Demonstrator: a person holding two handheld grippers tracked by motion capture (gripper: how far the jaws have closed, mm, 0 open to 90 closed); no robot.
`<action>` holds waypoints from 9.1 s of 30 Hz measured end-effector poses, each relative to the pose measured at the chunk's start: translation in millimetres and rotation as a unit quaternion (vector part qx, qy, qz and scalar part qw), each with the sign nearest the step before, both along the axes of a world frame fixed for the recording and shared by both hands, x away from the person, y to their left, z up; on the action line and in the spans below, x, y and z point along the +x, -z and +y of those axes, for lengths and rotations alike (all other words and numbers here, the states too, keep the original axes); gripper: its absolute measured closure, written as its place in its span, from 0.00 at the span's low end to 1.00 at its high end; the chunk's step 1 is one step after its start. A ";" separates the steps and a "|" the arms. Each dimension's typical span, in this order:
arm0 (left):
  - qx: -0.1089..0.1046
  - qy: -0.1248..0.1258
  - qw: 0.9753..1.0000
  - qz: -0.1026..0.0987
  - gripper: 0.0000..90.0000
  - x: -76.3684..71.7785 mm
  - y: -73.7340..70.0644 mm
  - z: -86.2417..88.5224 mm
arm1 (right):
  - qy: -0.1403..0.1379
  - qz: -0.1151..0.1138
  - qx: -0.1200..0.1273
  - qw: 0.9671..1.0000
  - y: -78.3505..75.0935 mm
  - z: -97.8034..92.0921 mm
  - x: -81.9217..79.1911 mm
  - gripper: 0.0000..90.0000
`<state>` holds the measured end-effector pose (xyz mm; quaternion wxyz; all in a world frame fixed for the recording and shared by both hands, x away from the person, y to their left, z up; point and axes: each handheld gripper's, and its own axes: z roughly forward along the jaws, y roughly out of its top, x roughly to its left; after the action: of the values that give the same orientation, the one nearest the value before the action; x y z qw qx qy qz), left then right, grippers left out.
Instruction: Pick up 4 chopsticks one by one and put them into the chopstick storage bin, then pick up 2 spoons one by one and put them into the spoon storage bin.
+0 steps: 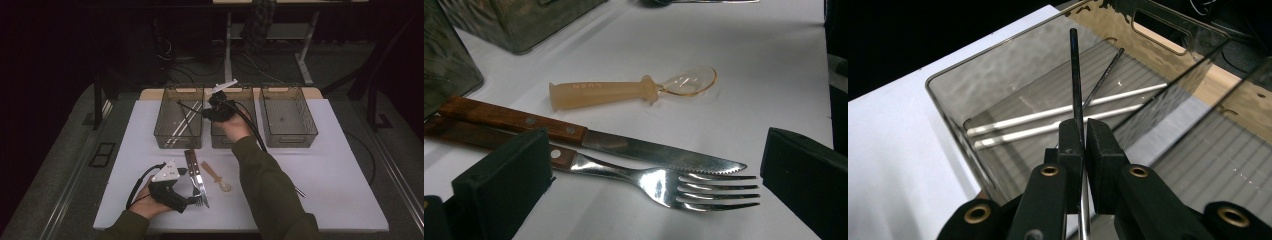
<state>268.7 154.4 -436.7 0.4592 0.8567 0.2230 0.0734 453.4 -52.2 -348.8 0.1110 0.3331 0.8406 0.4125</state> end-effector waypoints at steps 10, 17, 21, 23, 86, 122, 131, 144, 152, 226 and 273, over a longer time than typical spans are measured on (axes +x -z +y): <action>-0.004 0.001 1.000 -0.001 0.00 -0.7 -0.5 0.0 | 0.011 0.008 -0.017 1.000 5.3 31.3 19.1 0.95; -0.006 0.002 1.000 0.000 0.00 -0.5 -0.6 0.0 | 0.021 0.009 -0.026 0.999 11.3 52.1 30.9 0.95; -0.007 0.001 1.000 0.001 0.00 -0.3 -0.7 0.2 | 0.033 0.009 -0.023 0.999 10.1 61.0 37.1 0.94; -0.008 0.001 1.000 0.001 0.00 -0.2 -0.8 0.3 | 0.036 0.008 -0.022 0.999 8.5 66.1 39.7 0.94; -0.004 -0.016 1.000 0.008 0.00 2.3 1.9 4.4 | -0.029 -0.003 0.056 0.998 -2.5 -53.8 -45.9 0.32; -0.004 -0.035 0.999 -0.001 0.00 -3.3 -0.2 11.6 | -0.014 -0.006 0.071 0.997 47.9 -170.5 -142.3 0.22; -0.005 -0.035 0.999 -0.002 0.00 -1.3 -0.3 12.0 | -0.026 0.024 0.053 0.998 55.1 -192.2 -158.1 0.25; -0.005 -0.032 0.999 -0.005 0.00 1.1 -0.3 11.5 | 0.023 0.036 -0.018 0.999 72.6 -223.5 -180.2 0.81; -0.003 -0.032 0.999 -0.005 0.00 0.1 -0.1 10.7 | 0.026 0.043 -0.028 0.998 77.3 -241.7 -189.3 0.99; -0.002 -0.033 0.999 -0.003 0.00 0.3 0.0 9.2 | 0.057 0.018 -0.114 0.992 84.3 -205.3 -133.1 0.99; 0.002 -0.032 0.999 0.001 0.00 -0.8 2.0 10.0 | -0.042 0.053 -0.051 0.996 99.4 -168.5 -92.0 0.99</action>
<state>267.9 164.4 -438.8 0.4548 0.8502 0.2504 0.0871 361.5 -220.7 -448.2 0.0662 0.3131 0.8784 0.3548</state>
